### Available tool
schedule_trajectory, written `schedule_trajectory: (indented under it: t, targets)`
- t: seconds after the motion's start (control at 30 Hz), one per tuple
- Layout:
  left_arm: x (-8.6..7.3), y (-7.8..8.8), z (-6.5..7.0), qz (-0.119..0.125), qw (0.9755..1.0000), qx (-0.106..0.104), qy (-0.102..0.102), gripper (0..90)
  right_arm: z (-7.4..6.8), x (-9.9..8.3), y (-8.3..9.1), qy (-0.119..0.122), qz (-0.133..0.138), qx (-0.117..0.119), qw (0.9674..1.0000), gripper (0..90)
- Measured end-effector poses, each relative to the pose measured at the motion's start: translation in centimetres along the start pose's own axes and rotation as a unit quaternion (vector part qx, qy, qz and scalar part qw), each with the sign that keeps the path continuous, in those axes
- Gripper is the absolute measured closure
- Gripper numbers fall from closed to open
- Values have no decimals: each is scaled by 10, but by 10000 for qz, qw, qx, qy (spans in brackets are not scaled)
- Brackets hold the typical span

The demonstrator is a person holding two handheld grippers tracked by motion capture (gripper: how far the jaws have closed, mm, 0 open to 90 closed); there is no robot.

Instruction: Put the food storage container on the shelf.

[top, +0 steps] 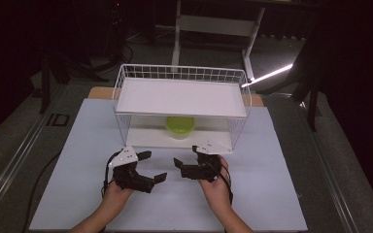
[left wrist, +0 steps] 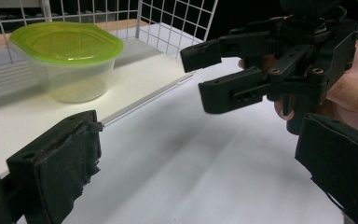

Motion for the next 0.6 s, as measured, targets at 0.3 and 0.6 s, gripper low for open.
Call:
schedule_trajectory:
  t: [0.3,0.6]
  targets:
    - [-3,13,0,-85,9999,-97,-11,10,2,-7,20,2,-16,28,10000,153]
    - [-7,25,-2,-103,9999,-89,-5,10,10,-11,45,-7,20,101,9999,153]
Point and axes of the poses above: each handheld gripper's, and its own axes: y roughly backward along the jaws, x roughly out of its top, z roughly to its right, the point moved 8 cm from there along -y, roughly forward along the jaws, and after that the axes turned 5 degrees about z, right-handed, at the moved point
